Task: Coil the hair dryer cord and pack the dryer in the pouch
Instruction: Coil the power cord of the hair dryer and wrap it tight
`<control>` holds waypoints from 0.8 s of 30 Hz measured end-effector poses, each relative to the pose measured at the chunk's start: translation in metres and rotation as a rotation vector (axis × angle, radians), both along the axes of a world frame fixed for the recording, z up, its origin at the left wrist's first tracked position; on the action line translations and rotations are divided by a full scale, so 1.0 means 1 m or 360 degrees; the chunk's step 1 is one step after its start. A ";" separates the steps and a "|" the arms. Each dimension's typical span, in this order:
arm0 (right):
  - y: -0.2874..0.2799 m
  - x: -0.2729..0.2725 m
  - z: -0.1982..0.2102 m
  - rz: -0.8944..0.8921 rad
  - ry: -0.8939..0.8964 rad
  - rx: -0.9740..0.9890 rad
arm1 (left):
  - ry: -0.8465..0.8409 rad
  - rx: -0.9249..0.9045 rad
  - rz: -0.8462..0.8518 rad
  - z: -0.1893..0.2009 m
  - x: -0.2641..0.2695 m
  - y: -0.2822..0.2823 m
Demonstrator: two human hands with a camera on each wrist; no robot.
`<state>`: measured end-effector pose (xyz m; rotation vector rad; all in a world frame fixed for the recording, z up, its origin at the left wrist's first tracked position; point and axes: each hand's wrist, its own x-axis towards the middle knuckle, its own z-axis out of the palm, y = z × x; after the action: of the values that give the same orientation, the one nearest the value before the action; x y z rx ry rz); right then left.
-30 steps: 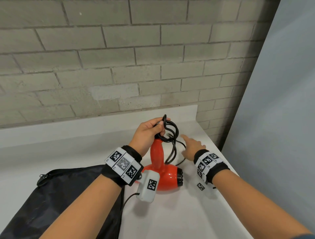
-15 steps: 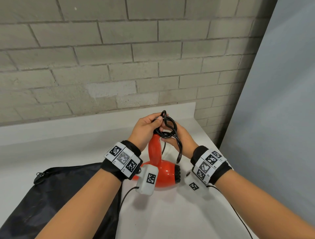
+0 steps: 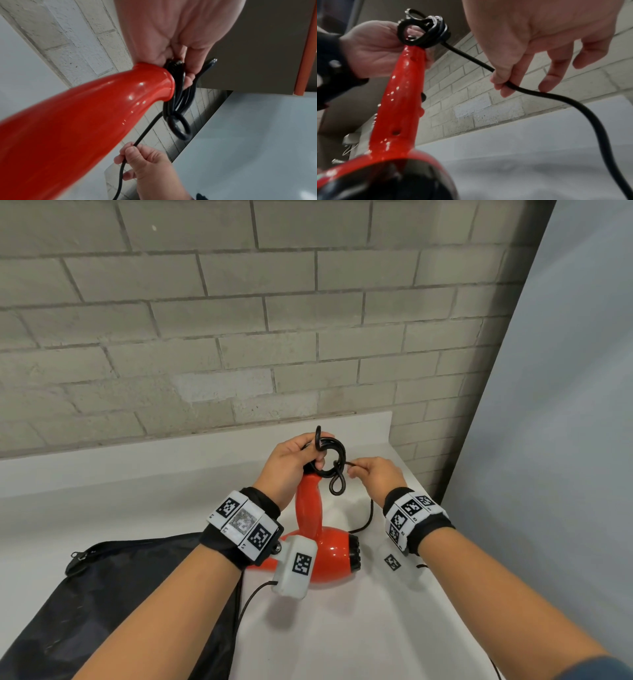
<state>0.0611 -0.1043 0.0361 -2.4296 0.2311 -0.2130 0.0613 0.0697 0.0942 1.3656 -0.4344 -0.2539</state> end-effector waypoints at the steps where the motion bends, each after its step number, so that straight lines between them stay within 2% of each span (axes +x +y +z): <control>1: 0.000 0.002 0.001 -0.0030 0.0027 -0.0037 | 0.0002 -0.0002 -0.0001 -0.001 -0.001 0.001; 6: 0.000 0.011 0.006 -0.0181 0.0000 -0.0094 | 0.0005 -0.0009 -0.0027 0.002 -0.004 0.003; 12: -0.007 0.027 0.035 -0.0334 0.0033 -0.0164 | 0.0017 0.0011 -0.0066 0.004 -0.007 0.000; 15: -0.003 0.025 0.047 -0.0333 0.0036 -0.0409 | 0.0018 0.0024 -0.0069 0.005 -0.007 0.000; 18: 0.008 0.014 0.044 0.0063 -0.0214 -0.0522 | 0.0011 0.0003 -0.0040 0.004 -0.006 0.002; 21: 0.020 -0.005 0.037 0.0566 -0.0347 -0.0007 | -0.0055 -0.0004 -0.0026 0.002 -0.005 0.003; 22: 0.022 -0.012 0.035 0.0649 -0.0336 0.0156 | -0.0066 -0.0005 -0.0025 0.001 -0.005 0.002; 24: 0.023 -0.024 0.032 0.0731 -0.0384 0.0280 | -0.0068 -0.0006 -0.0017 0.002 -0.005 0.001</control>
<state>0.0372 -0.0815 0.0683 -2.1869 -0.3968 -0.2615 0.0562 0.0710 0.0959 1.3671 -0.4778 -0.2326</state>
